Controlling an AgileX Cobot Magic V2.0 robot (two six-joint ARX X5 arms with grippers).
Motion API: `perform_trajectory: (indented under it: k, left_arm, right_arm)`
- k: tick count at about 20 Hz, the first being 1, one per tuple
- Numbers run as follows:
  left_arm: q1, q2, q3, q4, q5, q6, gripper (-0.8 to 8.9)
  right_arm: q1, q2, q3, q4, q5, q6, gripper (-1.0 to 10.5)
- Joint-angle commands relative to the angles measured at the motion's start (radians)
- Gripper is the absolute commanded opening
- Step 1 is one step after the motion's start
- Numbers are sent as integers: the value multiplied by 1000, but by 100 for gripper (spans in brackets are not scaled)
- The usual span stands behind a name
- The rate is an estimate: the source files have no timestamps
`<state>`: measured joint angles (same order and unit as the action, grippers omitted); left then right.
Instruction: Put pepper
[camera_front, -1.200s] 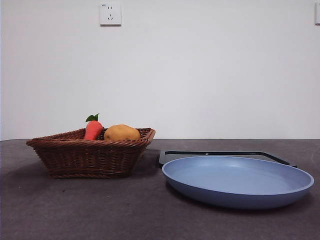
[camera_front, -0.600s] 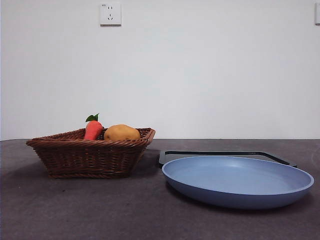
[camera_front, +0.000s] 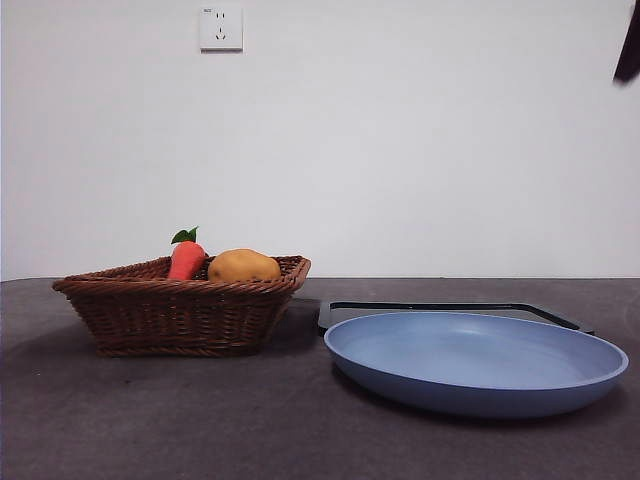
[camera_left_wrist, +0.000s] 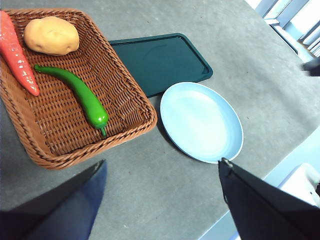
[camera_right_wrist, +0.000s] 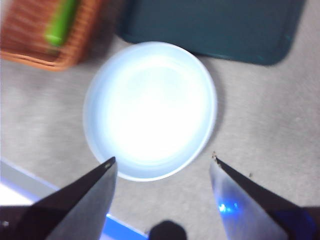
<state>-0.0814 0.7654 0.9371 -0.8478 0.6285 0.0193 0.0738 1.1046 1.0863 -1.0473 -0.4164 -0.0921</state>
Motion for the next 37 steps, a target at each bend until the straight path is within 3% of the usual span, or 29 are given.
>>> perform_trajectory:
  k: [1,6,10,25,29,33,37]
  left_arm:
    - [-4,5,18,9,4,7,389]
    - [-4,5,18,9,4,8,389]
    - [-4,5,18,9,3,8,389]
    - [-4,5,18,8,2,7,389]
    - [-4,5,18,8,2,7,389]
    - [-4,5,18,8,0,7,389]
    - [-5,24,18,-1,-15,7,389]
  right_arm:
    - [13,105,17,27,5,5,325]
    - [37,329,17,107,18,5,324]
    - [63,463,17,185,105,-14,324]
    - [117,640,17,284,163,-22,279]
    - [117,665,17,285,161,-21,213]
    - [117,667,17,285,160,-21,16]
    - [116,667,17,273,157,2,3]
